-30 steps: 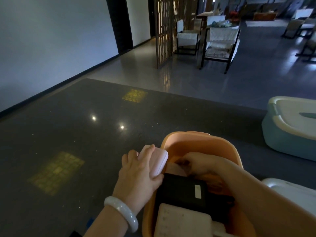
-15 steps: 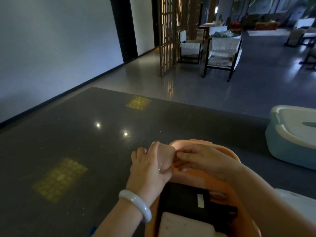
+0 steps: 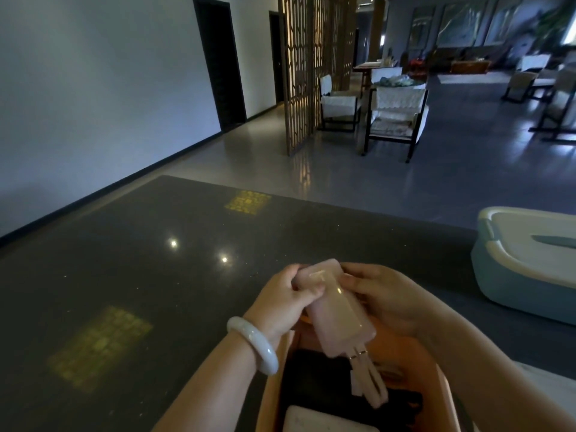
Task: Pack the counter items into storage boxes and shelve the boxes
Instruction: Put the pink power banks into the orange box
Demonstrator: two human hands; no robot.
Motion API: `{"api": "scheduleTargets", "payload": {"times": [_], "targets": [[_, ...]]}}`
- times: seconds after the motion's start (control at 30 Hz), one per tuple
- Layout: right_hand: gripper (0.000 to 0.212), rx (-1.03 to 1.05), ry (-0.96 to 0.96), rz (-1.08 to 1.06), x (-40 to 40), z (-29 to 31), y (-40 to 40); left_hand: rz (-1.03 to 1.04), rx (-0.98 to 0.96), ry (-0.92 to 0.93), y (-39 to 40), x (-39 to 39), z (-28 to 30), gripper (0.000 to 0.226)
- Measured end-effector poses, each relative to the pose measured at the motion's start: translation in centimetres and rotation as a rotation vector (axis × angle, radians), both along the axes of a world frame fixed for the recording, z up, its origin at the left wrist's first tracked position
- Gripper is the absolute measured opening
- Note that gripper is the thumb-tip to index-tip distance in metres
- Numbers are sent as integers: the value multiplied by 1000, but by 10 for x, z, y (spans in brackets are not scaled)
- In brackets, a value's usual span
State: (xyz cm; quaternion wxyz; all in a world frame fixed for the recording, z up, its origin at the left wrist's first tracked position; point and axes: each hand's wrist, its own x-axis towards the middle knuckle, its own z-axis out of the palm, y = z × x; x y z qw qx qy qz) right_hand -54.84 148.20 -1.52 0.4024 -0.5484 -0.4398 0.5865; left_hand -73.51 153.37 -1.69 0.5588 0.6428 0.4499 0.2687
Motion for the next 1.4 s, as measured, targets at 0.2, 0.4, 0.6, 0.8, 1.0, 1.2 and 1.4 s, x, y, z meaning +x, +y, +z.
{"api": "scheduleTargets", "payload": {"times": [0.2,0.4,0.6,0.8,1.0,1.2,1.4], "targets": [[62,196,-936,81,-12,3,6,250,-129,-179,-9,10,-10,26],[83,284,-1082,110,-9,-11,11,185,28,-103,-14,1,-14,24],[81,217,-1028,250,14,-29,20,66,318,438,-9,-35,-32,55],[79,75,-1044,376,13,-56,26,-115,162,336,-16,-39,-53,33],[76,34,-963,407,13,-70,26,-71,127,261,-20,-39,-62,47],[59,-31,-825,403,12,-78,30,-74,131,263,-19,-37,-67,47],[65,-16,-883,486,13,-83,43,-56,94,253,-17,-36,-65,27]]}}
